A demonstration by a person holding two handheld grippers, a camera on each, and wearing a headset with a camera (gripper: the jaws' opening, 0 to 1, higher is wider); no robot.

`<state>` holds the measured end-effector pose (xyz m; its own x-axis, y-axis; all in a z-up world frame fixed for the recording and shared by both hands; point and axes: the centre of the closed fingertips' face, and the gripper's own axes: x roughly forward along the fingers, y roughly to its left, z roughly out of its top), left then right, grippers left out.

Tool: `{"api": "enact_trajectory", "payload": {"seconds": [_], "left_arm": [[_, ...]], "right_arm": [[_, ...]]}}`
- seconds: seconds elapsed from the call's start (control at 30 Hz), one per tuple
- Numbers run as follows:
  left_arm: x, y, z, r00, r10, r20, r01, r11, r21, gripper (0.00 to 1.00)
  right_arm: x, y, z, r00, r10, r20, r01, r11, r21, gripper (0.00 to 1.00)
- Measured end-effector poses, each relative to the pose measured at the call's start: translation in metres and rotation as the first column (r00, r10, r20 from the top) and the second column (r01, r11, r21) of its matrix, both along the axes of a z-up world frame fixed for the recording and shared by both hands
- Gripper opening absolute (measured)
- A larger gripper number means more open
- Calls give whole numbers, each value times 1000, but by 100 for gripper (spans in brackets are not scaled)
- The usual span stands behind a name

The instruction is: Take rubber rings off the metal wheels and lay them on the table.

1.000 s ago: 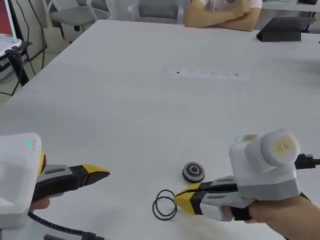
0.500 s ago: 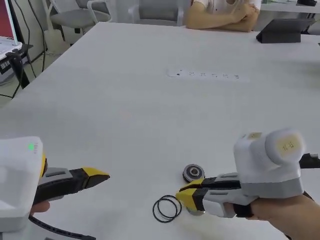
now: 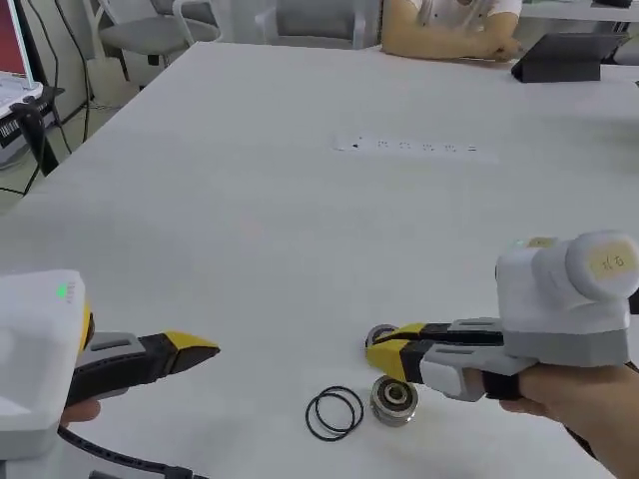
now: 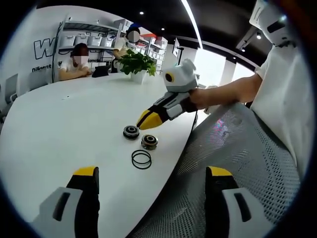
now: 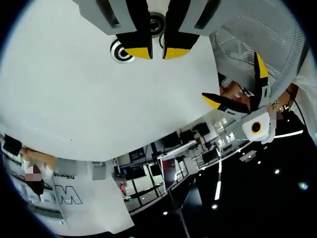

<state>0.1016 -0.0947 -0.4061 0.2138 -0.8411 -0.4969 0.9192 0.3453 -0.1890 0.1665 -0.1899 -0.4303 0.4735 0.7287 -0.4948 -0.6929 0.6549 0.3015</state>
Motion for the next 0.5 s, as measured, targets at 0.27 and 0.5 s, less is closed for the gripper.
{"api": "enact_trajectory", "payload": {"seconds": [0.27, 0.5], "left_arm": [[1, 0, 0, 1000, 1, 2, -1, 1000, 0, 87], [1, 0, 0, 1000, 0, 6, 0, 1000, 2, 87]], "right_arm": [[9, -9, 8, 999, -44, 22, 43, 999, 17, 6], [17, -19, 15, 996, -84, 37, 83, 996, 33, 7]]}}
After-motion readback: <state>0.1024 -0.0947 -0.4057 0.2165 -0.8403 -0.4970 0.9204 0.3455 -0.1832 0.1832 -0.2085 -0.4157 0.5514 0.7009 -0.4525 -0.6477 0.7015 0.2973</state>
